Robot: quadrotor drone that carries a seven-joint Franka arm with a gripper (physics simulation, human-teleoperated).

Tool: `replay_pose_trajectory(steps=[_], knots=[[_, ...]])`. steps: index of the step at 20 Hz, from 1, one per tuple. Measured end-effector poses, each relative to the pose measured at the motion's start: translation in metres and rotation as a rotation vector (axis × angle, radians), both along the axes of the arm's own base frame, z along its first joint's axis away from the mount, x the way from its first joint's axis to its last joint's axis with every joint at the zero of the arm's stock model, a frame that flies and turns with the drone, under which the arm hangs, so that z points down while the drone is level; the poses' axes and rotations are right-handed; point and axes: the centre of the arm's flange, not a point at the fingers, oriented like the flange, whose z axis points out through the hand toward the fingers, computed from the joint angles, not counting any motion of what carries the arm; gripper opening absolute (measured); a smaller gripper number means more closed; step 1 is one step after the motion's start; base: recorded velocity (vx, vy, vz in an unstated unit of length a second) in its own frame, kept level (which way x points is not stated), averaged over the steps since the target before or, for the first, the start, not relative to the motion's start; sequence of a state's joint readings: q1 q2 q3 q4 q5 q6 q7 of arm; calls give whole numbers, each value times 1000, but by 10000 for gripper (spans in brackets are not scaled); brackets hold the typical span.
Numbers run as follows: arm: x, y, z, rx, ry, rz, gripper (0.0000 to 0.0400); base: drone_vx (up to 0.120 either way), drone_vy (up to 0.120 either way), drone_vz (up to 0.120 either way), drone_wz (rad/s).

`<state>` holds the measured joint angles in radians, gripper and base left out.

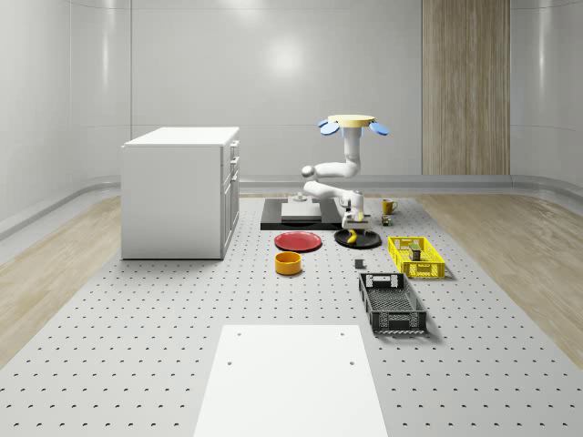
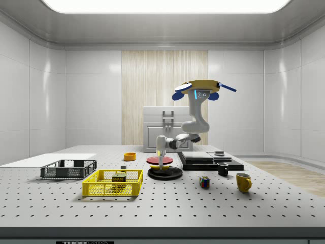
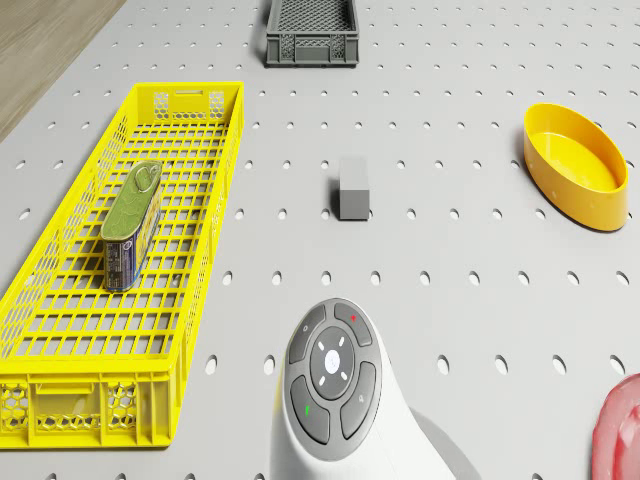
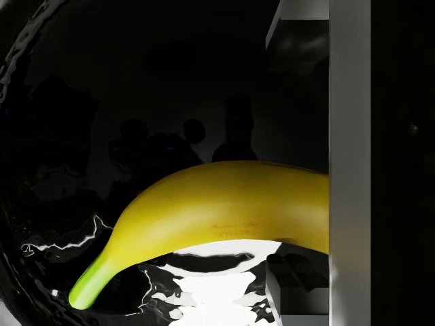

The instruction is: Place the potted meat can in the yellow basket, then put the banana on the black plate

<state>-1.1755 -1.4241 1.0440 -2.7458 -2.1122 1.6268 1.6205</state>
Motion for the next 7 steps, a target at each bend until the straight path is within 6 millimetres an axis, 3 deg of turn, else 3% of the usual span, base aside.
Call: replay_pose_trajectory(steps=[7], knots=[[0,0,-20,1,0,0,397,0,0,0,0]])
